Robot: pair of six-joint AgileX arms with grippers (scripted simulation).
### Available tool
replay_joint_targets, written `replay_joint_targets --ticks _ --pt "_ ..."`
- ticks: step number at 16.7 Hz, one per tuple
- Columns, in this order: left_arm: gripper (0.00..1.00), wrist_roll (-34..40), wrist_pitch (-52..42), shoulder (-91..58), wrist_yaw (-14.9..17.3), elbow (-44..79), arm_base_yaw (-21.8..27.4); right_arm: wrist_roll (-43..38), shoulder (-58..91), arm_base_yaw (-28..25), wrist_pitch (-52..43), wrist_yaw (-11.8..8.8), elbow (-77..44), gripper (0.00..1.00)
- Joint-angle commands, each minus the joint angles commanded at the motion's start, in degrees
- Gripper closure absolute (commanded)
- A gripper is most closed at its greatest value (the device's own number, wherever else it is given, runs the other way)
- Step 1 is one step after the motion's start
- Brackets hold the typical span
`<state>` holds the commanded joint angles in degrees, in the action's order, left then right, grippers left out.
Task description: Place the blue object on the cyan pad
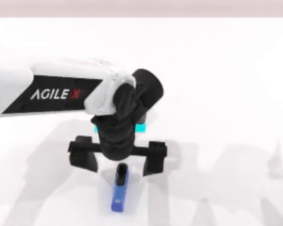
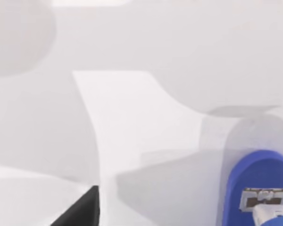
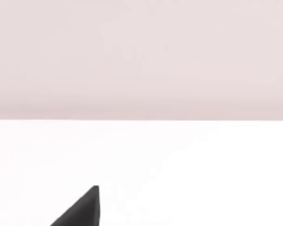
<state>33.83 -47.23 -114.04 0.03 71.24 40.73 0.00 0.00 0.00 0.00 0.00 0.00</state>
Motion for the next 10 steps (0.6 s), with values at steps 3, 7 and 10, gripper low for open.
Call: replay_joint_targets --ticks 3,7,10 --pt "0.15 0.00 0.00 0.00 0.00 0.00 0.00 0.00 0.00 0.00 0.00 0.00 0.00 0.00" --pt "0.45 0.00 0.00 0.00 0.00 0.00 0.00 0.00 0.00 0.00 0.00 0.00 0.00 0.00" --pt "0.68 0.00 0.00 0.00 0.00 0.00 0.00 0.00 0.00 0.00 0.00 0.00 0.00 0.00"
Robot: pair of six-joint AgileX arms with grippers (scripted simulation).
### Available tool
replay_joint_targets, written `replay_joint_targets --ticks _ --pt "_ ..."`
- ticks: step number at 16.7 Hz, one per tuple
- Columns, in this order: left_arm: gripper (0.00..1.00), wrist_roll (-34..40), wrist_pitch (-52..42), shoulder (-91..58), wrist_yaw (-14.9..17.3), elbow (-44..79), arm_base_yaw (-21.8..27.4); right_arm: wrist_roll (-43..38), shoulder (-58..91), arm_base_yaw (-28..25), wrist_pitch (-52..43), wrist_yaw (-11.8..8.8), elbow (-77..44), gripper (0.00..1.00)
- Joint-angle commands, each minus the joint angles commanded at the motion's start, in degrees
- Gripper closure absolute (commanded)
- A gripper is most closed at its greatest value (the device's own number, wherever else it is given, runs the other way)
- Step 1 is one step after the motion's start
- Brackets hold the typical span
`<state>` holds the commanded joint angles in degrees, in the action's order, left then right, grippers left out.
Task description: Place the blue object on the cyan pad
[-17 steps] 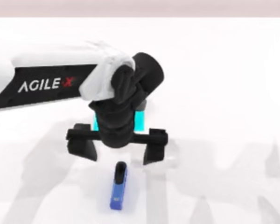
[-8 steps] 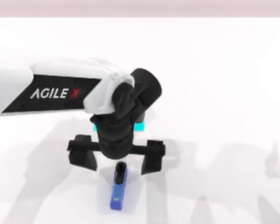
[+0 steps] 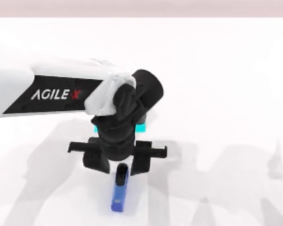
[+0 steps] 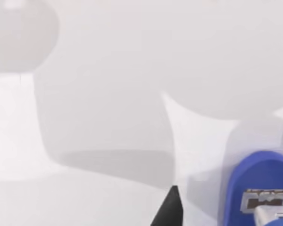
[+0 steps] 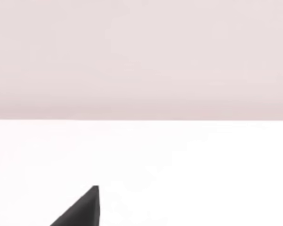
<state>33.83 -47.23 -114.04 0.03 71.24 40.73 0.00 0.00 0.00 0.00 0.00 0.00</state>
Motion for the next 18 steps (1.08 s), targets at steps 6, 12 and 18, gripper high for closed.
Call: replay_joint_targets --ticks 6,12,18 --pt "1.00 0.00 0.00 0.00 0.00 0.00 0.00 0.00 0.00 0.00 0.00 0.00 0.00 0.00" --pt "1.00 0.00 0.00 0.00 0.00 0.00 0.00 0.00 0.00 0.00 0.00 0.00 0.00 0.00" --pt "1.00 0.28 -6.78 1.95 -0.07 5.05 -0.29 0.00 0.00 0.00 0.00 0.00 0.00 0.00"
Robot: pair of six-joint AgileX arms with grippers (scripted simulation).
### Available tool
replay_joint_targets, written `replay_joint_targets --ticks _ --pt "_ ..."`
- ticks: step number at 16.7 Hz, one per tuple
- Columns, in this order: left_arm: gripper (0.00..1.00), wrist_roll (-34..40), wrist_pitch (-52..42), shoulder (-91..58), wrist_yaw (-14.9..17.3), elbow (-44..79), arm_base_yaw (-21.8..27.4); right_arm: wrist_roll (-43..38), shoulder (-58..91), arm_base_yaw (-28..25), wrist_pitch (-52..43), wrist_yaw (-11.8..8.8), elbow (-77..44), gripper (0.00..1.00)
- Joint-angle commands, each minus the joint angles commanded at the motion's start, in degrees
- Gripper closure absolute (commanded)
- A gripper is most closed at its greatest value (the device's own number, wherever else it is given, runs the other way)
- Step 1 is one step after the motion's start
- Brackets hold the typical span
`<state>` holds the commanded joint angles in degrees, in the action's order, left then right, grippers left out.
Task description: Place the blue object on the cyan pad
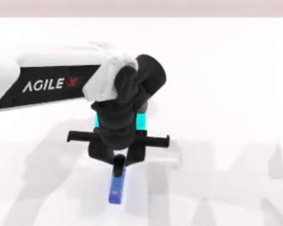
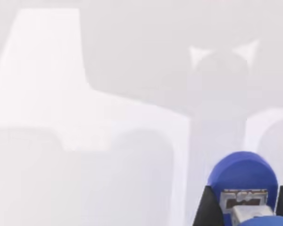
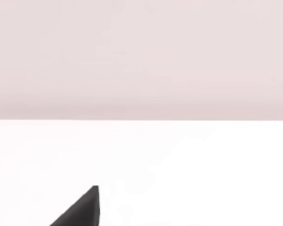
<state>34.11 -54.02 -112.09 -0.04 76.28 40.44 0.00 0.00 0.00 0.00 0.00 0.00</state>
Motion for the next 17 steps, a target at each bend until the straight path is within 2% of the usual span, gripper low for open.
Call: replay_joint_targets --ticks 5,12,14,17 --pt "1.00 0.03 -12.90 4.02 0.03 8.11 -0.54 0.00 0.00 0.00 0.00 0.00 0.00 0.00" --pt "1.00 -0.81 -14.73 4.34 0.03 10.02 -0.38 0.00 0.00 0.00 0.00 0.00 0.00 0.00" --pt "1.00 -3.86 -16.05 2.25 0.05 13.01 -0.39 0.00 0.00 0.00 0.00 0.00 0.00 0.00" --pt "1.00 -12.84 -19.44 -3.09 0.13 21.21 -0.65 0.00 0.00 0.00 0.00 0.00 0.00 0.00"
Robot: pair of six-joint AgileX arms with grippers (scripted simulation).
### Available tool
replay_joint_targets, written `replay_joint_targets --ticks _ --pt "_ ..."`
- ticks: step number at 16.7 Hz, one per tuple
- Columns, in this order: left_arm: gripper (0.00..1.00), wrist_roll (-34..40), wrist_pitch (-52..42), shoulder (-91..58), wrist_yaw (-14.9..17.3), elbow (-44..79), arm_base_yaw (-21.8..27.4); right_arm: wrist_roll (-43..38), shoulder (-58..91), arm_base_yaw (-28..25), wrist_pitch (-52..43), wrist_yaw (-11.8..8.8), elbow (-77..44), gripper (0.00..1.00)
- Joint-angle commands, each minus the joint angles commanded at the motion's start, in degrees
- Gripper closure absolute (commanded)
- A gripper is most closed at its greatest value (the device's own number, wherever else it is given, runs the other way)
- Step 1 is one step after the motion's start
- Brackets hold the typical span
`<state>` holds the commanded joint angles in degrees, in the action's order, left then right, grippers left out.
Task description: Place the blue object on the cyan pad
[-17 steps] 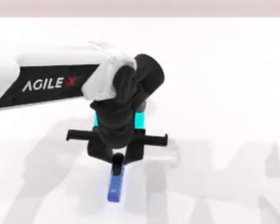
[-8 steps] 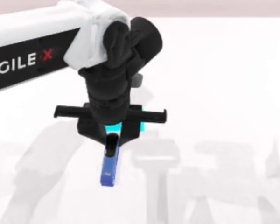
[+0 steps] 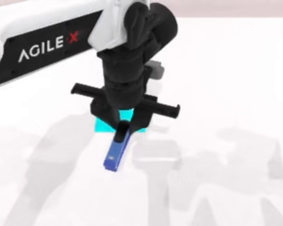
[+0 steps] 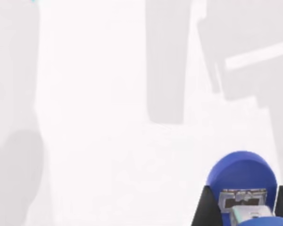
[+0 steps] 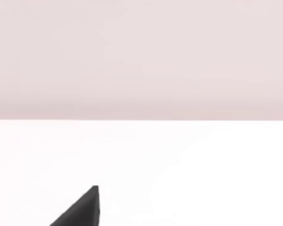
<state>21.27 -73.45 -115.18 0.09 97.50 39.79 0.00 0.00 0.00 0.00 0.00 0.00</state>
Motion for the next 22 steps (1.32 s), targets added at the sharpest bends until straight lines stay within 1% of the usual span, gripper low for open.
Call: replay_joint_targets --ticks 3,5,10,13,15,17,22 --pt "1.00 -13.33 -4.58 -7.07 0.13 10.90 -0.65 0.00 0.00 0.00 0.00 0.00 0.00 0.00" --pt "1.00 -24.09 -7.91 -12.13 0.23 18.59 -1.26 0.00 0.00 0.00 0.00 0.00 0.00 0.00" --pt "1.00 -53.58 -15.92 -24.30 0.48 37.45 -2.97 0.00 0.00 0.00 0.00 0.00 0.00 0.00" --pt "1.00 -66.95 -19.17 -29.39 0.65 46.83 -4.11 0.00 0.00 0.00 0.00 0.00 0.00 0.00" --pt "1.00 -72.80 -20.45 -31.47 0.75 51.31 -4.77 0.00 0.00 0.00 0.00 0.00 0.00 0.00" --pt "1.00 -76.16 -21.08 -32.55 0.82 54.06 -5.22 0.00 0.00 0.00 0.00 0.00 0.00 0.00" --pt "1.00 -77.12 -21.27 -32.87 0.84 54.87 -5.35 0.00 0.00 0.00 0.00 0.00 0.00 0.00"
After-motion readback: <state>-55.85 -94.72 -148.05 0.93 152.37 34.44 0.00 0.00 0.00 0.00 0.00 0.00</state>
